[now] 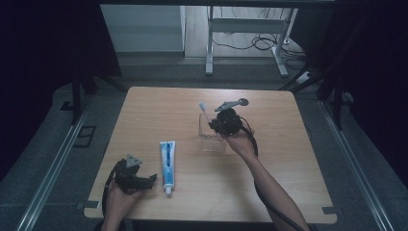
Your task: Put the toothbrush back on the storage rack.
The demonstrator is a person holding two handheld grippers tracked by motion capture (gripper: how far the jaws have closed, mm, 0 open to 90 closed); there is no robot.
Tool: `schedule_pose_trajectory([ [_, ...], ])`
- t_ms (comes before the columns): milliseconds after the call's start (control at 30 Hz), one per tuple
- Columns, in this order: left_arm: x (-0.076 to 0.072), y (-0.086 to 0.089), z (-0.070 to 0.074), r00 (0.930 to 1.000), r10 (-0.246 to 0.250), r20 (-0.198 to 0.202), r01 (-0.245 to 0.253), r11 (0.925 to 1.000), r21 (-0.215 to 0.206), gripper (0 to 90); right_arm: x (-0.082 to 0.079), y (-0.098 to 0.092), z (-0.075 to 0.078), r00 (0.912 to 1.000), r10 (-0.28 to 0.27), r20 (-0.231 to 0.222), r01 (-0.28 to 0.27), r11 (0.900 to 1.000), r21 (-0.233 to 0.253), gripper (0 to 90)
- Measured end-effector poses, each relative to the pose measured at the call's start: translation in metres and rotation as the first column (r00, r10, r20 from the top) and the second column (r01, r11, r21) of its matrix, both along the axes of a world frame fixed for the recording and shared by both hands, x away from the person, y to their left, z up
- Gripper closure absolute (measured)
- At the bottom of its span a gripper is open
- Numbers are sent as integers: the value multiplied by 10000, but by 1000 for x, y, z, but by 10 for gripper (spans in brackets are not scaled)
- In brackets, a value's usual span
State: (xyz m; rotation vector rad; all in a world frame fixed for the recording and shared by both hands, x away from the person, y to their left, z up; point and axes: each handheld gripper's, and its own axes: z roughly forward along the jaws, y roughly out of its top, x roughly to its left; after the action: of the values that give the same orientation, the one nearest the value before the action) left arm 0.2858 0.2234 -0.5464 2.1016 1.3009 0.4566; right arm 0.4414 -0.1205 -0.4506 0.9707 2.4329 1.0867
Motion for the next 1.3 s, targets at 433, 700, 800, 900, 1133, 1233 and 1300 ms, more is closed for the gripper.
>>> schedule_pose_trajectory([
  [433, 0, 0, 0, 10000, 4, -1, -4, 10000, 2, 0, 3, 2, -5, 9995, -53, -327, 40, 9992, -392, 771],
  [700, 0, 0, 0, 10000, 2, 0, -2, 10000, 0, 0, 4, 1, -5, 9988, -67, -495, 44, 9989, -458, 748],
  [800, 0, 0, 0, 10000, 5, -2, -5, 10000, -3, 0, 4, 1, -6, 9987, -101, -497, 78, 9989, -460, 748],
  [900, 0, 0, 0, 10000, 6, -3, -6, 10000, -2, 0, 4, 0, -6, 9988, -84, -480, 63, 9990, -439, 748],
  [1133, 0, 0, 0, 10000, -7, 3, 7, 10000, 6, 0, 2, -1, -2, 9990, 9, -444, -26, 9992, -395, 720],
  [1233, 0, 0, 0, 10000, -9, 4, 9, 10000, 6, 0, 0, -2, 2, 9990, 53, -451, -70, 9992, -386, 700],
  [1300, 0, 0, 0, 10000, -10, 3, 10, 10000, 10, 0, -1, -3, 4, 9991, 106, -416, -122, 9992, -384, 684],
])
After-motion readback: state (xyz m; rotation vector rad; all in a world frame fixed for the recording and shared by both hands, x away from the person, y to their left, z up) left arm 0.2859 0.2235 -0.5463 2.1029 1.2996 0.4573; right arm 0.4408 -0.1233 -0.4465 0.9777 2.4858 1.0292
